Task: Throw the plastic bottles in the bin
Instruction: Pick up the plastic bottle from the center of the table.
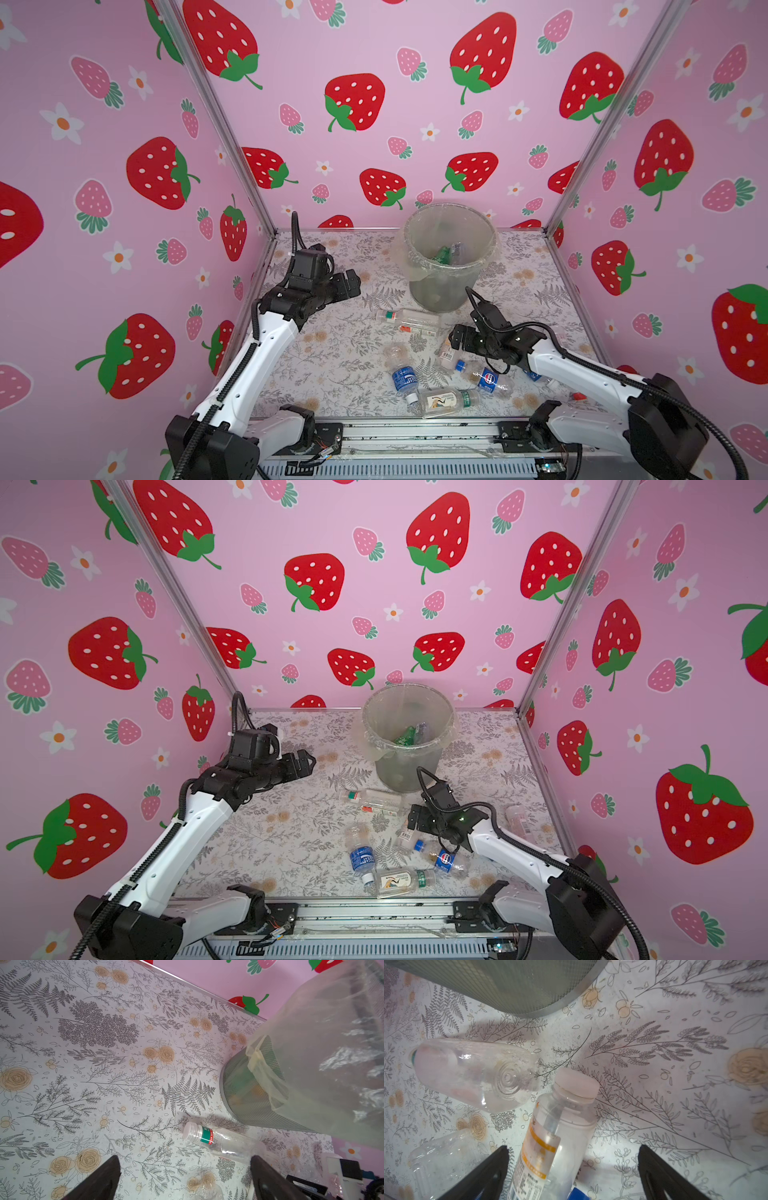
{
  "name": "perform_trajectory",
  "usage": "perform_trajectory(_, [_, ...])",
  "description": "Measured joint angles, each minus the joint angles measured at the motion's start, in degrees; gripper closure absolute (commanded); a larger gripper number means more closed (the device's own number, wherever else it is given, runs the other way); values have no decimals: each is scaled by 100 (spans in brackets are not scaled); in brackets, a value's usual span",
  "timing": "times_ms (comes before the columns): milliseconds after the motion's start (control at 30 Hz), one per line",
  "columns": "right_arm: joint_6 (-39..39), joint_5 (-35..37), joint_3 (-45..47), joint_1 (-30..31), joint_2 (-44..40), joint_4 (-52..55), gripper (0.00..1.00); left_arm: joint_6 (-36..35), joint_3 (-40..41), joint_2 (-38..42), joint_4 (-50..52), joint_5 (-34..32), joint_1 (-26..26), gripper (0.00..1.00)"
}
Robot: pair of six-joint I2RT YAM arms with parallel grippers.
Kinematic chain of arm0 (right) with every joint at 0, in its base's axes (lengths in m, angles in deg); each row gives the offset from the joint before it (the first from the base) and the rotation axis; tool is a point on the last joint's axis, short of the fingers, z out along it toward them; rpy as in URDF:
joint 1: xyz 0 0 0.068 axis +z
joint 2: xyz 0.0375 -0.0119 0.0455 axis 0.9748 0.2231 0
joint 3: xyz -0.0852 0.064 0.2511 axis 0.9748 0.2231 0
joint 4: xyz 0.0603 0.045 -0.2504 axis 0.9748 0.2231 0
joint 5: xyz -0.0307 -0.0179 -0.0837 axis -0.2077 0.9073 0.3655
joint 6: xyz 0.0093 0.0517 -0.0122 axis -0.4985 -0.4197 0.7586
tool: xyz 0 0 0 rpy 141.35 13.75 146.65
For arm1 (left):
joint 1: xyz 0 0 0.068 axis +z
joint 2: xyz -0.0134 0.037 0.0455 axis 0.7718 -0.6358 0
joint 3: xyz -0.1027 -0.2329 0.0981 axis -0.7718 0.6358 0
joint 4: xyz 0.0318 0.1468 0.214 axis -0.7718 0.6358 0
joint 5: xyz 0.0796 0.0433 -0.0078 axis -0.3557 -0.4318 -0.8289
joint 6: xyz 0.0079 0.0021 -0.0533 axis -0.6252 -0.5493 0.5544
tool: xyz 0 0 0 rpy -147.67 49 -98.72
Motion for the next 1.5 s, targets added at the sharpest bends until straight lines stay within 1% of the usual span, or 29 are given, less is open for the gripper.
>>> perform_trajectory(100, [-63, -44, 4, 61, 184, -190, 15, 0, 0, -13, 17, 2, 0, 1])
perform_trajectory(200, [-131, -85, 15, 90, 328, -385, 20, 0, 0, -26, 22, 2, 0, 1])
perform_trajectory(367, [-164, -146, 37, 111, 525, -616, 20, 0, 0, -28, 22, 0, 0, 1])
perform_trajectory(533, [-173, -173, 37, 111, 678, -752, 26, 0, 0, -28, 22, 0, 0, 1])
perform_trajectory(767, [-173, -184, 37, 111, 767, -876, 26, 0, 0, -39, 22, 0, 4, 1])
perform_trajectory(900, [-175, -184, 37, 111, 780, -935, 29, 0, 0, -92, 28, 0, 4, 1])
perform_trajectory(1133, [-229, -184, 111, 111, 879, -1174, 30, -2, 0, -103, 50, -2, 4, 1])
perform_trajectory(1167, [-243, -184, 116, 111, 916, -1202, 30, -2, 0, -103, 55, -2, 4, 1])
perform_trajectory(1233, [-282, -181, 125, 111, 955, -1248, 35, -2, 0, -103, 61, -2, 4, 1])
perform_trajectory(1500, [-302, -17, 129, 109, 815, -1241, 39, -4, 0, -103, 118, -20, 4, 1])
